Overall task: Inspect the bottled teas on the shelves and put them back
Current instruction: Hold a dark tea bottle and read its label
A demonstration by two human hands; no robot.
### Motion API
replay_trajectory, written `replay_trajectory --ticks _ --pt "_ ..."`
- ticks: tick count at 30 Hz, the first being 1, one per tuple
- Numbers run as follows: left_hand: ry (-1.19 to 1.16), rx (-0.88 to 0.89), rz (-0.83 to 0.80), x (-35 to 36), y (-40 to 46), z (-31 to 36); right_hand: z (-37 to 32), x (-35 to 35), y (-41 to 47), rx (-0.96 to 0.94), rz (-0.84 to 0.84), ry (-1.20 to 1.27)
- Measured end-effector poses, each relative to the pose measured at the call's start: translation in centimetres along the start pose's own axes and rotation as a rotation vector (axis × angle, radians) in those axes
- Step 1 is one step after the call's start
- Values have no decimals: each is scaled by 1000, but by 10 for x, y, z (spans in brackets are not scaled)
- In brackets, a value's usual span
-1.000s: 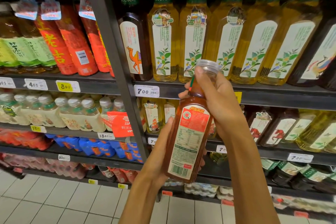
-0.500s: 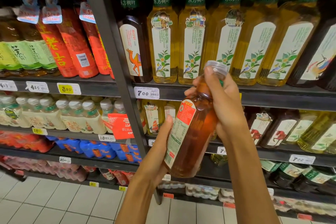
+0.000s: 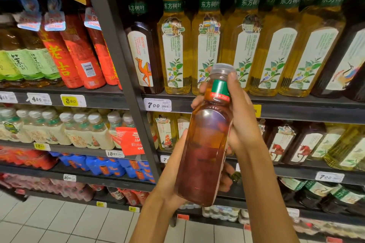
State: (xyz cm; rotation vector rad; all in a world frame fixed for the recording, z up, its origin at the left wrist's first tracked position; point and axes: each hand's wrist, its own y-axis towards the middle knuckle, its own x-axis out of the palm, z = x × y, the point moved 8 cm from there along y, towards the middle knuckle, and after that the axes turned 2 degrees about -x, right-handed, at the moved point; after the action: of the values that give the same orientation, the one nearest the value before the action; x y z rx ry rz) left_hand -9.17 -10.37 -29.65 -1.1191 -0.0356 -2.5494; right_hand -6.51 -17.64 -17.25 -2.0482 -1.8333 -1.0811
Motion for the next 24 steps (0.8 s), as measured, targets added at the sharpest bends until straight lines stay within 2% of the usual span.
replay_trajectory --ticks 3,5,7,9,12,17,21,23,24 --pt "209 122 298 -25 -5 18 -6 -3 3 -35 28 -143" --pt "282 205 334 -25 -9 30 -9 -7 8 -65 74 -258" --pt "392 217 326 -15 -12 33 -8 -10 13 -56 114 -302" --pt "366 216 348 -8 -16 35 -8 -11 20 -21 119 -391" --pt "211 221 288 -2 -18 36 -9 -5 29 23 53 -414" --pt "-27 151 45 33 -22 34 -6 22 42 94 -87 -1" --pt "-175 108 -155 61 -24 33 2 23 50 219 -59 -53" --pt "-110 102 -121 63 -25 34 8 19 51 292 -7 -51" --pt "-15 112 -43 56 -26 34 10 18 51 319 8 -45"
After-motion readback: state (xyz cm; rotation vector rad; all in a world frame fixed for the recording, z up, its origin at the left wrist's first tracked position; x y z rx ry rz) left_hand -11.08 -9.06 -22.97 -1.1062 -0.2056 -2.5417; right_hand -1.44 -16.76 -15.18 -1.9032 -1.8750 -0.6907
